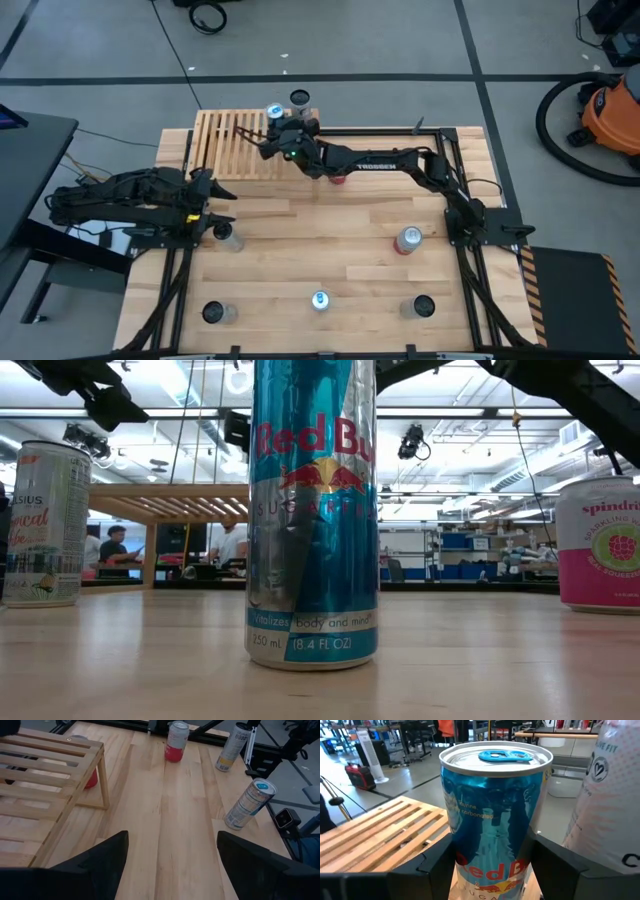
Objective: Place canned beverage on shelf
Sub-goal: Put the top blue soda can on the shelf
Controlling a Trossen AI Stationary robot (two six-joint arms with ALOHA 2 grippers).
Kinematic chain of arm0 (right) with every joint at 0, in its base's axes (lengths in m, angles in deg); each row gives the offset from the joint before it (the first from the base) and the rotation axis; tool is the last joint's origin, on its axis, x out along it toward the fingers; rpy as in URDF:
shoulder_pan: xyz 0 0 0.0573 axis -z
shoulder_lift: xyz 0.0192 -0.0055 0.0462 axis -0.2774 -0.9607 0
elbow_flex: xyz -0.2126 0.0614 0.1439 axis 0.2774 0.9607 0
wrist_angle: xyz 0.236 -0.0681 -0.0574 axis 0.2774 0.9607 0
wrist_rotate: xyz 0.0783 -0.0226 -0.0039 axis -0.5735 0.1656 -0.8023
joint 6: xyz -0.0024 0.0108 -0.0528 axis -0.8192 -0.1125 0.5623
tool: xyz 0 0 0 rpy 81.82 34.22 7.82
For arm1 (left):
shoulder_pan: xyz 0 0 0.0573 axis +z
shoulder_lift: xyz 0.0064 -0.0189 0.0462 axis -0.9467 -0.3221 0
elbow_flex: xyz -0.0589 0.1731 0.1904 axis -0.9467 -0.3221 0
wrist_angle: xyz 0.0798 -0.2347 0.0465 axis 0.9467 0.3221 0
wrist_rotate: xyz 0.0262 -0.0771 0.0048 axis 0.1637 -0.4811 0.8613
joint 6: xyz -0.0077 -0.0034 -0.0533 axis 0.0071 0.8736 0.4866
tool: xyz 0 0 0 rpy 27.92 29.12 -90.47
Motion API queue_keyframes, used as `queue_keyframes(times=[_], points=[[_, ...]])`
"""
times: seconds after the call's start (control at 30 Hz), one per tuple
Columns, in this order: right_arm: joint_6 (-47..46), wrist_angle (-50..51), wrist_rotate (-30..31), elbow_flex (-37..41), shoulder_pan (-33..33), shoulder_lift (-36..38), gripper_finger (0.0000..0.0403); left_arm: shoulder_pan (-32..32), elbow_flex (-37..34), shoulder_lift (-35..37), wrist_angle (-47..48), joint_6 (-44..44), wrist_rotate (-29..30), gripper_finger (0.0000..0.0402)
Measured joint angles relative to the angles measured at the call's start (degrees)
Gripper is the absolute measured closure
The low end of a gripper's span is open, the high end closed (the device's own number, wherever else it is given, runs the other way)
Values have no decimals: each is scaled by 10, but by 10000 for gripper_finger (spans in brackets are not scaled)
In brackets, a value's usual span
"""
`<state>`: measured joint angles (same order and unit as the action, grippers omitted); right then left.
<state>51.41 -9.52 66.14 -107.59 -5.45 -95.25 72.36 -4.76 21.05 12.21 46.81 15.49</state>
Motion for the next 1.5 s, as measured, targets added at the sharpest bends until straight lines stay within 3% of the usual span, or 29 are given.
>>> queue_keyframes(times=[0.87,1.5], points=[[-5,2,-37,0,0,0,168,0,0,0,0,2,0,88],[41,-2,-40,0,1,0,137,0,0,0,0,0,0,88]])
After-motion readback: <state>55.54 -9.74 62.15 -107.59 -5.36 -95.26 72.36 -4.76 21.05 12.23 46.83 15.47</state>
